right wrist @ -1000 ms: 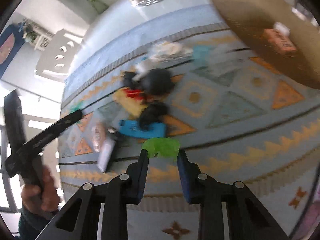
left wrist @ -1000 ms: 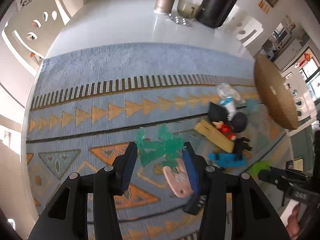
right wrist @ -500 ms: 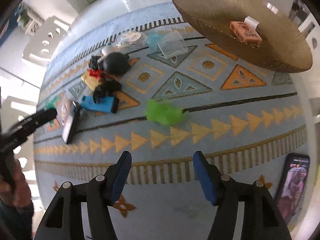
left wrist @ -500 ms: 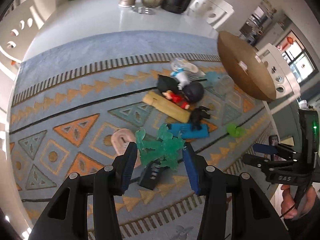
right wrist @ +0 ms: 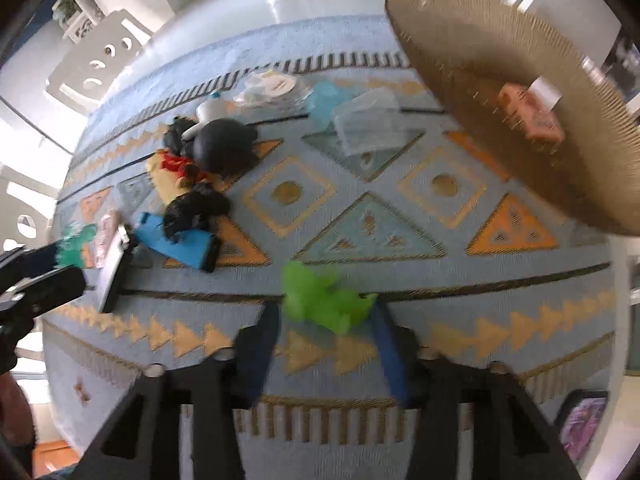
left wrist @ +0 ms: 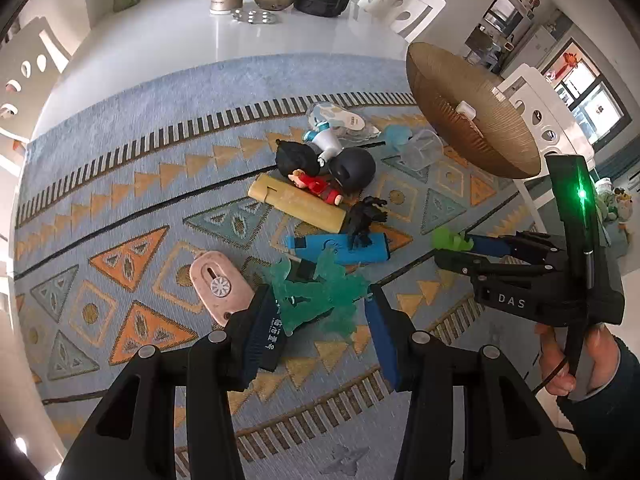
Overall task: Organize rigid objects
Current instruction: 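Carry both green toys into the brown bowl and open both grippers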
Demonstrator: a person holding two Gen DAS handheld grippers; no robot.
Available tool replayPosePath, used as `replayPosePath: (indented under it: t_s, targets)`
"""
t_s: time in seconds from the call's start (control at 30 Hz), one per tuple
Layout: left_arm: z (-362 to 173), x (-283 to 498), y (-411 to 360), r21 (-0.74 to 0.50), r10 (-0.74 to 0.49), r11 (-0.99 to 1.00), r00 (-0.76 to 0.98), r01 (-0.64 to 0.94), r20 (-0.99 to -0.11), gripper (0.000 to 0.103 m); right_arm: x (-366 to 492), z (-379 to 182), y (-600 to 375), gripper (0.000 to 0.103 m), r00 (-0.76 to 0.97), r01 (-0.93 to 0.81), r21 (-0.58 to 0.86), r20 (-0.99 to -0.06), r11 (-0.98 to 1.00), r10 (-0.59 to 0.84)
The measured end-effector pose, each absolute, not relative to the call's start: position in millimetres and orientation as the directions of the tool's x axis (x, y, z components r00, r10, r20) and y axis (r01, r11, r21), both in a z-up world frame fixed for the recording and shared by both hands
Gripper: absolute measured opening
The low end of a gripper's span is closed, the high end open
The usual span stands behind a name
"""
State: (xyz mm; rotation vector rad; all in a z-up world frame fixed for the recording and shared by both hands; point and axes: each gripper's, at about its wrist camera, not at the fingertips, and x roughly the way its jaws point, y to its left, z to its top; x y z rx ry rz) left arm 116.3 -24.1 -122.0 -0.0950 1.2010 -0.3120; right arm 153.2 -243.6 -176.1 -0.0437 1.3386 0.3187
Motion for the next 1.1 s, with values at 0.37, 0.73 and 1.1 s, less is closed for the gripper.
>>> replayPosePath:
  t_s: [0.37, 0.73, 1.1]
  targets:
    - [-28.0, 153.6, -73.9, -0.206, -0.35, 0.924, 0.495, 0.323, -0.795, 0.044, 154.4, -46.3, -290.6, 0.041, 0.468, -0.128, 0.213, -0.848, 0.969, 0.248]
    - [-40.1, 219.3, -189.2, -0.253, -0.455, 0.854, 0.417, 0.455, -0.787, 0.044, 196.0, -55.5, -371.0, 0.041, 0.434, 0.113, 0.213, -0.889, 0.97, 0.145]
    - [-81.3, 229.7, -225.5, -0.242, -0.425, 0.844, 0.324, 0.478, -0.845, 0.045, 203.0, -90.4, -384.2, 0.041, 0.353, 0.146, 0.18, -0.928, 0.973, 0.118]
